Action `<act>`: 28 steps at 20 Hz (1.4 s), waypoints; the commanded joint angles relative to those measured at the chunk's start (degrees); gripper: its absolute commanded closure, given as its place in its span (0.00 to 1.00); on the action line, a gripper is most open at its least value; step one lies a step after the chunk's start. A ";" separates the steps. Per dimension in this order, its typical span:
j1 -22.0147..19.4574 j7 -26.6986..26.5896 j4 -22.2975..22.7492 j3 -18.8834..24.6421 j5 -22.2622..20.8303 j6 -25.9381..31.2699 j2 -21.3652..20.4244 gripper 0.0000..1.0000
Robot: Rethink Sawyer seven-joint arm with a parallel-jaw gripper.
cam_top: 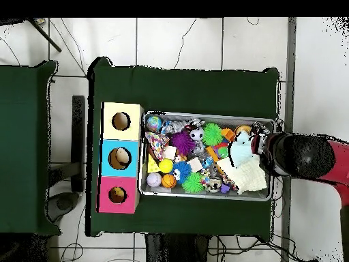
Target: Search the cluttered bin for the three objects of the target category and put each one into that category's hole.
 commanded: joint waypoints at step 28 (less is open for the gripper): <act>1.76 -15.64 -6.84 4.78 -1.10 12.35 2.89 1.00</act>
